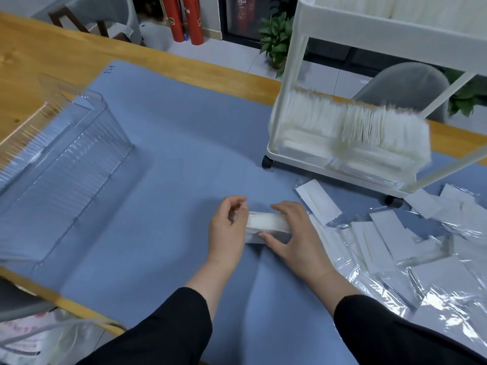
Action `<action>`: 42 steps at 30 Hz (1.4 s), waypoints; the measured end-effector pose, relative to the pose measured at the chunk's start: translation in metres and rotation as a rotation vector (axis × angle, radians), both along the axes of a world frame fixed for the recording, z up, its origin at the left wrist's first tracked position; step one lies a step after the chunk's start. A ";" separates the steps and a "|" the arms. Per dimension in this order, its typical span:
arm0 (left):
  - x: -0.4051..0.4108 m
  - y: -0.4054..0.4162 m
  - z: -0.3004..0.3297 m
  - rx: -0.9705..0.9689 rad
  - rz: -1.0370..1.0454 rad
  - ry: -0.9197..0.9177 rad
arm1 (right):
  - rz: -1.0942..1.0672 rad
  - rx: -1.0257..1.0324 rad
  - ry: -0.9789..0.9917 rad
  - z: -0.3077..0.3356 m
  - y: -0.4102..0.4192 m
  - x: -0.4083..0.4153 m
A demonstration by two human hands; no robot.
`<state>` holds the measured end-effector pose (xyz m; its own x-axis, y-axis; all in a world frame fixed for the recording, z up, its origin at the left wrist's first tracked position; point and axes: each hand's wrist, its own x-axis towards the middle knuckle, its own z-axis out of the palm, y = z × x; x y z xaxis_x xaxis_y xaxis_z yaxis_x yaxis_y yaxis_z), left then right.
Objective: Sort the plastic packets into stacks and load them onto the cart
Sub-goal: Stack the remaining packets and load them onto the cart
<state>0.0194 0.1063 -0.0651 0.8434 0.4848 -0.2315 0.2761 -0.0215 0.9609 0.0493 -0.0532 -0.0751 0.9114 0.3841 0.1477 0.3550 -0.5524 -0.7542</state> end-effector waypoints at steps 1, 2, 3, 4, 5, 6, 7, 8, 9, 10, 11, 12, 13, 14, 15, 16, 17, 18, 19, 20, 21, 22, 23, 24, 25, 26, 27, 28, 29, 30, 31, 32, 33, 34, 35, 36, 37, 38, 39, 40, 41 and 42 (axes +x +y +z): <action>0.001 0.001 -0.001 -0.014 0.018 0.010 | -0.029 0.023 0.038 0.001 -0.002 -0.001; 0.002 0.002 0.000 -0.022 0.028 0.013 | -0.049 0.042 0.080 0.001 -0.005 -0.002; 0.002 0.000 0.000 -0.041 0.041 0.013 | -0.057 0.058 0.120 0.001 -0.006 -0.003; 0.001 -0.003 0.000 -0.069 0.049 0.008 | -0.055 0.072 0.151 0.001 -0.007 -0.005; 0.001 -0.006 0.001 -0.090 0.057 0.008 | -0.046 0.082 0.170 0.000 -0.007 -0.007; 0.001 -0.009 0.001 -0.094 0.060 0.013 | -0.036 0.091 0.177 0.000 -0.006 -0.008; 0.001 -0.012 0.001 -0.089 0.066 0.011 | -0.028 0.096 0.176 0.000 -0.005 -0.009; 0.000 -0.014 -0.001 -0.078 0.073 0.004 | -0.020 0.100 0.174 -0.001 -0.004 -0.009; 0.000 -0.015 -0.003 -0.071 0.086 -0.004 | -0.010 0.099 0.178 -0.001 -0.005 -0.009; -0.001 -0.016 -0.003 -0.070 0.109 -0.014 | 0.001 0.095 0.190 -0.002 -0.006 -0.010; -0.001 -0.016 -0.002 -0.081 0.137 -0.021 | 0.009 0.092 0.209 -0.002 -0.008 -0.010; -0.002 -0.017 -0.002 -0.091 0.159 -0.026 | 0.004 0.096 0.229 -0.001 -0.009 -0.011; -0.002 -0.019 -0.001 -0.093 0.170 -0.024 | -0.009 0.104 0.245 -0.002 -0.010 -0.011; -0.002 -0.020 -0.001 -0.085 0.162 -0.014 | -0.020 0.102 0.248 -0.002 -0.011 -0.011; -0.003 -0.020 -0.002 -0.078 0.140 -0.005 | -0.017 0.085 0.228 -0.002 -0.011 -0.011; -0.003 -0.021 -0.005 -0.068 0.107 0.005 | 0.001 0.049 0.193 -0.003 -0.012 -0.010; -0.004 -0.021 -0.006 -0.055 0.076 0.017 | 0.021 0.015 0.166 -0.004 -0.013 -0.009; -0.004 -0.021 -0.007 -0.044 0.062 0.028 | 0.032 -0.017 0.154 -0.003 -0.014 -0.008; -0.003 -0.021 -0.007 -0.042 0.070 0.037 | 0.032 -0.039 0.159 -0.002 -0.014 -0.007; -0.002 -0.020 -0.006 -0.049 0.091 0.040 | 0.026 -0.057 0.162 0.001 -0.016 -0.006; -0.001 -0.020 -0.003 -0.064 0.113 0.037 | 0.018 -0.065 0.159 0.004 -0.017 -0.005; 0.000 -0.019 0.000 -0.078 0.134 0.023 | 0.010 -0.063 0.152 0.010 -0.018 -0.006; 0.001 -0.017 0.004 -0.089 0.149 0.006 | -0.005 -0.045 0.155 0.019 -0.019 -0.007; 0.003 -0.015 0.008 -0.092 0.157 -0.014 | -0.022 -0.018 0.172 0.029 -0.019 -0.008; 0.005 -0.015 0.017 -0.105 0.153 -0.035 | -0.039 0.009 0.197 0.042 -0.021 -0.009; 0.007 -0.017 0.028 -0.129 0.133 -0.060 | -0.057 0.035 0.215 0.054 -0.022 -0.010; 0.010 -0.021 0.042 -0.158 0.099 -0.080 | -0.073 0.057 0.212 0.067 -0.024 -0.011; 0.012 -0.028 0.058 -0.183 0.071 -0.098 | -0.089 0.072 0.198 0.079 -0.026 -0.012; 0.014 -0.036 0.072 -0.198 0.063 -0.104 | -0.106 0.080 0.189 0.092 -0.029 -0.013; 0.017 -0.044 0.088 -0.208 0.063 -0.109 | -0.125 0.087 0.186 0.106 -0.032 -0.014; 0.019 -0.050 0.101 -0.217 0.056 -0.126 | -0.145 0.096 0.186 0.119 -0.037 -0.015; 0.022 -0.055 0.114 -0.224 0.016 -0.156 | -0.169 0.104 0.186 0.134 -0.043 -0.016; 0.025 -0.059 0.128 -0.230 -0.059 -0.197 | -0.205 0.112 0.181 0.151 -0.051 -0.016; 0.029 -0.061 0.140 -0.238 -0.170 -0.235 | -0.254 0.126 0.163 0.168 -0.060 -0.015; 0.034 -0.063 0.156 -0.258 -0.296 -0.254 | -0.303 0.145 0.142 0.186 -0.071 -0.014; 0.041 -0.065 0.170 -0.269 -0.424 -0.245 | -0.344 0.159 0.122 0.204 -0.082 -0.012; 0.048 -0.068 0.183 -0.244 -0.543 -0.219 | -0.373 0.166 0.105 0.221 -0.093 -0.010; 0.054 -0.072 0.199 -0.192 -0.643 -0.203 | -0.391 0.162 0.094 0.239 -0.103 -0.010; 0.061 -0.077 0.213 -0.121 -0.705 -0.198 | -0.405 0.154 0.087 0.256 -0.111 -0.011; 0.065 -0.083 0.229 -0.061 -0.738 -0.208 | -0.417 0.146 0.083 0.273 -0.118 -0.012; 0.068 -0.089 0.244 -0.016 -0.749 -0.216 | -0.428 0.138 0.086 0.290 -0.125 -0.014; 0.071 -0.095 0.260 0.020 -0.763 -0.227 | -0.433 0.122 0.092 0.305 -0.133 -0.016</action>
